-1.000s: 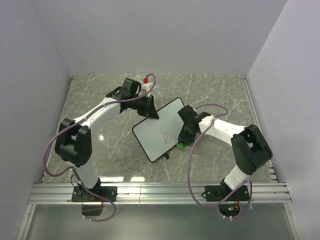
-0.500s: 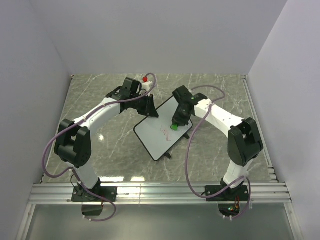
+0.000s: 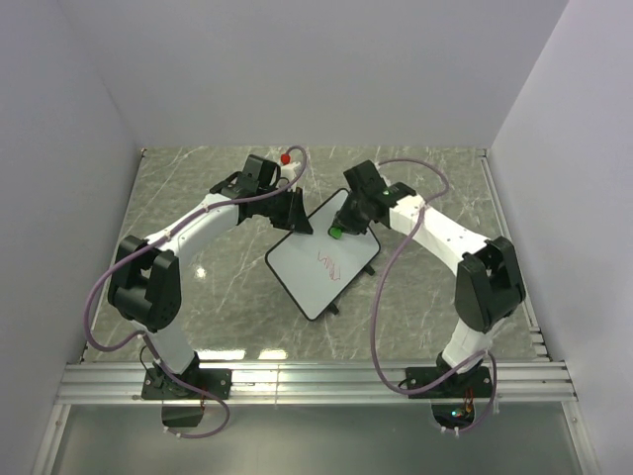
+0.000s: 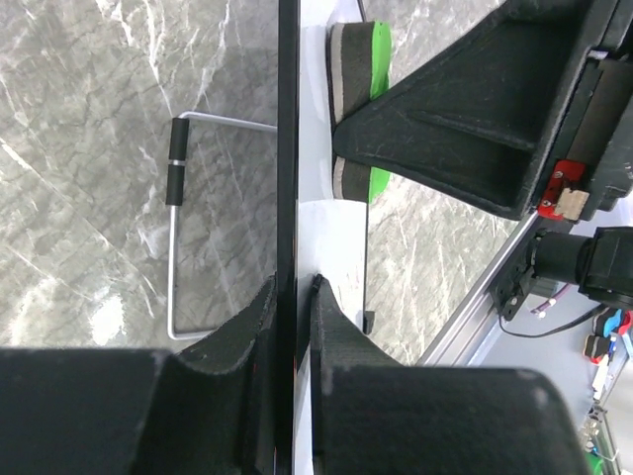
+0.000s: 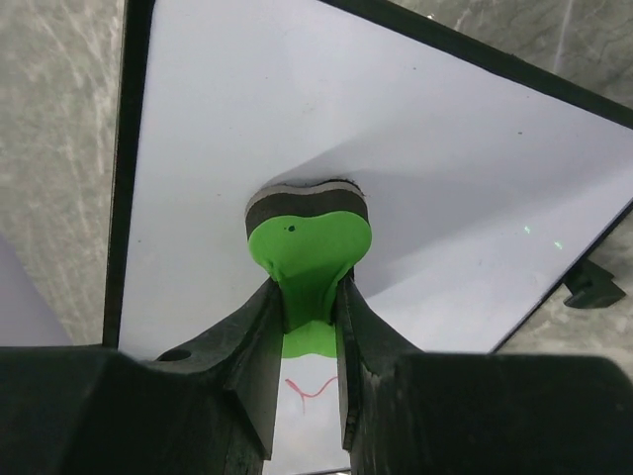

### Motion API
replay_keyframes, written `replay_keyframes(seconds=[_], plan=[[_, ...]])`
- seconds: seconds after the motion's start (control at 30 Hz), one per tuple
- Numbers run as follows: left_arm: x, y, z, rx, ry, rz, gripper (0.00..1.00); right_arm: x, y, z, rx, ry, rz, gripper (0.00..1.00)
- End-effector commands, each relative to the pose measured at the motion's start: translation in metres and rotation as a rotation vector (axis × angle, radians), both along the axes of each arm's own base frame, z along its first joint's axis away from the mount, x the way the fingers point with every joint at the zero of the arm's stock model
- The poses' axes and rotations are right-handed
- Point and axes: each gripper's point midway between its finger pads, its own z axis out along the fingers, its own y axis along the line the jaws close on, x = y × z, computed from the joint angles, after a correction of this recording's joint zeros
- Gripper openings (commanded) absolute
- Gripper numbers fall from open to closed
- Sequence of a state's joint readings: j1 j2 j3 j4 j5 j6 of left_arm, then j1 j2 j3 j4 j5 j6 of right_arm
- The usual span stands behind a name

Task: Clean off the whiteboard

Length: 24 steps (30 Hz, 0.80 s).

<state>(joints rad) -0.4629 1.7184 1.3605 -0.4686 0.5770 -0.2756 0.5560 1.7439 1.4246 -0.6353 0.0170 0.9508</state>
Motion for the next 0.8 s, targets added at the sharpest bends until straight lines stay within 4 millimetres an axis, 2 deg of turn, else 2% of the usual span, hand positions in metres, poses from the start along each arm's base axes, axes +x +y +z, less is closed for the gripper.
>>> replay_keyframes(seconds=[0.0,0.07,0.1,0.13,0.27,0.4,0.53,0.57,0.63,0.67,0.73,0.77], plan=[[-0.012,0.004,-0.018,0.083,0.002,-0.038,0.00,0.001,-0.008,-0.023,0.018,-0.023,-0.048,0.00],[-0.012,0.005,-0.018,0.086,-0.001,-0.036,0.00,-0.009,-0.017,-0.028,0.004,-0.015,-0.055,0.00],[-0.010,0.005,-0.017,0.086,-0.004,-0.033,0.00,-0.020,-0.024,-0.041,-0.016,0.012,-0.055,0.00],[-0.011,0.005,-0.017,0.089,-0.004,-0.033,0.00,-0.024,-0.026,-0.037,-0.009,0.003,-0.056,0.00],[-0.010,0.005,-0.017,0.094,-0.003,-0.031,0.00,-0.053,-0.024,-0.041,0.010,0.005,-0.027,0.00],[-0.012,0.007,-0.020,0.099,-0.002,-0.024,0.00,-0.070,-0.008,-0.030,0.047,-0.014,0.010,0.00],[-0.014,0.009,-0.021,0.100,0.001,-0.023,0.00,-0.075,0.014,-0.023,0.060,-0.017,0.058,0.00],[-0.014,0.009,-0.021,0.099,0.001,-0.022,0.00,-0.072,0.023,-0.013,0.069,-0.035,0.073,0.00],[-0.015,0.009,-0.020,0.099,0.001,-0.022,0.00,-0.074,0.035,-0.010,0.063,-0.043,0.100,0.00],[-0.015,0.009,-0.019,0.097,-0.003,-0.022,0.00,-0.069,0.043,0.003,0.077,-0.069,0.108,0.00],[-0.016,0.010,-0.019,0.097,-0.002,-0.022,0.00,-0.066,0.048,0.008,0.074,-0.079,0.113,0.00],[-0.017,0.010,-0.020,0.097,-0.002,-0.022,0.00,-0.061,0.052,0.018,0.088,-0.095,0.110,0.00]])
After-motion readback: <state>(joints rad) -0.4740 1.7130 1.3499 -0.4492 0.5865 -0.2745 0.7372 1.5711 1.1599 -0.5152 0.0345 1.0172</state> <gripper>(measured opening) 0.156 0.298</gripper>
